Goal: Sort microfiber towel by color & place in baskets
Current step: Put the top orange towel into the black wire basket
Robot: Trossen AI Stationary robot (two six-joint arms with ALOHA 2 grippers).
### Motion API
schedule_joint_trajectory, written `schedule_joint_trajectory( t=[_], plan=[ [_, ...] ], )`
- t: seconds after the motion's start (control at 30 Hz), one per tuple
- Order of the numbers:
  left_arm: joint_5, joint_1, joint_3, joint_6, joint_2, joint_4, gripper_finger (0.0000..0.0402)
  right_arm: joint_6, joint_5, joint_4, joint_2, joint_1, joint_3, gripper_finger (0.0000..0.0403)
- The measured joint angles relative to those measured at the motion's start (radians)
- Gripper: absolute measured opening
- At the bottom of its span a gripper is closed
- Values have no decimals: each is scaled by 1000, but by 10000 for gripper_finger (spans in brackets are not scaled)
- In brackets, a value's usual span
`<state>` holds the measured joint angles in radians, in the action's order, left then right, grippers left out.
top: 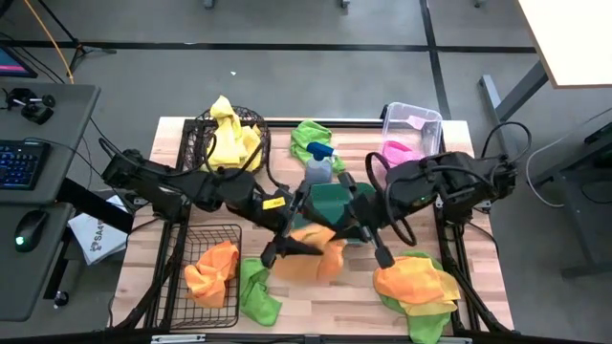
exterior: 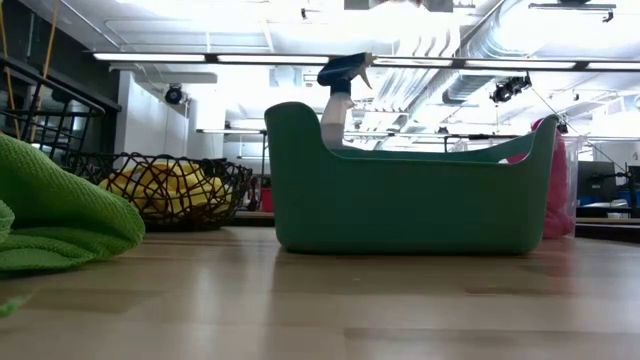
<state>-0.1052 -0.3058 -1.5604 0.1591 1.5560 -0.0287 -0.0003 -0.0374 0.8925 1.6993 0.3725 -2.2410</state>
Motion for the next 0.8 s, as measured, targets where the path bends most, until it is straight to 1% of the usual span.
schedule_joint_trajectory(
  t=[0.1, 0.27, 0.37, 0.43, 0.47, 0.53, 0.6, 0.63, 0.67, 0.8],
  plan=[
    [-85, -1, 0, 37, -1, 50, 258, 0, 11, -47, -2, -12, 0, 0],
    [-96, 5, 0, 34, -1, 73, 257, -7, 7, -97, 0, -18, 0, 0],
    [-94, 13, 0, 32, -5, 82, 245, 3, 8, -89, 2, -18, 0, 0],
    [-92, 16, 1, 15, -16, 94, 218, 28, 9, -89, 2, -19, 0, 0],
    [-88, 19, 1, 4, -21, 97, 196, 47, 10, -89, 2, -19, 0, 0],
    [-75, 24, 1, -18, -37, 140, 134, 78, 9, -89, 2, -19, 0, 4],
    [-64, 35, 1, -41, -53, 193, 54, 108, 12, -88, 2, -18, 0, 17],
    [-53, 40, 1, -51, -63, 232, 29, 122, 29, -84, 2, -18, 0, 27],
    [-30, 45, 1, -54, -75, 262, 19, 134, 57, -84, 2, -18, 0, 39],
    [67, 53, 0, -59, -136, 414, 8, 158, 133, -80, 2, -20, 0, 107]
  ],
)
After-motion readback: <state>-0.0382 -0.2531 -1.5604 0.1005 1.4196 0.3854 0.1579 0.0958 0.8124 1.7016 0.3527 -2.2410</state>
